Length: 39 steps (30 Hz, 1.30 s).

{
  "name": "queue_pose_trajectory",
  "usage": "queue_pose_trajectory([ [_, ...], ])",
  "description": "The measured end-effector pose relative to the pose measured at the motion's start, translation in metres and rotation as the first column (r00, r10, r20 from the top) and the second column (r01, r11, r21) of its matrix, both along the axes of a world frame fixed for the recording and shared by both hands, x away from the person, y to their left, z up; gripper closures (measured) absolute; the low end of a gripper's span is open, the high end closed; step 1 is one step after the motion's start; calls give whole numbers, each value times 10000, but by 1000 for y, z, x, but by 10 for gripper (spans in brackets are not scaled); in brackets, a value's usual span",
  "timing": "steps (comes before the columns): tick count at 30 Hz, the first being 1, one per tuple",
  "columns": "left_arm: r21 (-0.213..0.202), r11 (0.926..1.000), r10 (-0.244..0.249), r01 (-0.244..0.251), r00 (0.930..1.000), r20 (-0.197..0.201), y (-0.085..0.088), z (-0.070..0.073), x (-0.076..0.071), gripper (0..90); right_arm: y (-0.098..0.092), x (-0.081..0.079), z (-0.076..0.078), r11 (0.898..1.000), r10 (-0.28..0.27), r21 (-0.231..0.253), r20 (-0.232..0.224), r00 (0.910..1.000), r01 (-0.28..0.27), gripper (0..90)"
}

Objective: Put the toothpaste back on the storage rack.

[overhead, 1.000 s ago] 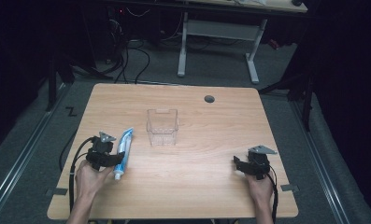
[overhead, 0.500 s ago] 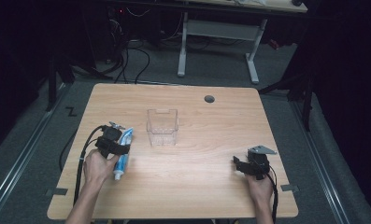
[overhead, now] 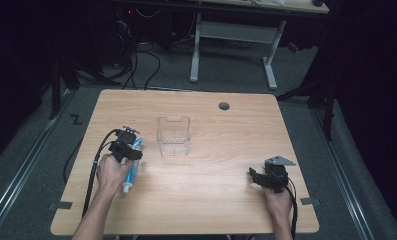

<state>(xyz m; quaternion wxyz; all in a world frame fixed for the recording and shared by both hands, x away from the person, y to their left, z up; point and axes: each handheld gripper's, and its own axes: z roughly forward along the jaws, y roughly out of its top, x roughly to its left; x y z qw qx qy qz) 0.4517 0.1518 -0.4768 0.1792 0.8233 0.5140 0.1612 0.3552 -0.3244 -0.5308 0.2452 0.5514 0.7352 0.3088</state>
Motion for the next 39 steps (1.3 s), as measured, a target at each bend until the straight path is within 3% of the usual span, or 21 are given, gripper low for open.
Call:
queue_pose_trajectory([
  [1, 162, 9998, 69, -68, 9999, -84, -1, -2, 3, 481, 0, 0, 0, 10000, -2, 1, 0, 10000, 2, 306],
  [7, 232, 9994, 276, -269, 9992, -285, -1, -8, 7, 482, 0, 0, 0, 10000, 1, -5, -7, 10000, -1, 306],
  [12, 98, 9987, 499, -495, 9978, -445, 1, -10, 11, 489, 0, 0, 0, 10000, 1, -6, -9, 10000, -1, 306],
  [21, 229, 9979, 623, -611, 9965, -551, -3, -15, 13, 458, 0, 0, 0, 10000, -22, -9, -6, 10000, 22, 304],
  [25, 331, 9973, 680, -653, 9936, -901, -3, -21, 16, 435, 1, 0, 0, 10000, -26, -14, 1, 10000, 26, 303],
  [39, -469, 9961, 688, -747, 9906, -1180, 3, -24, 19, 525, 1, 0, 0, 10000, -38, -13, -23, 10000, 38, 304],
])
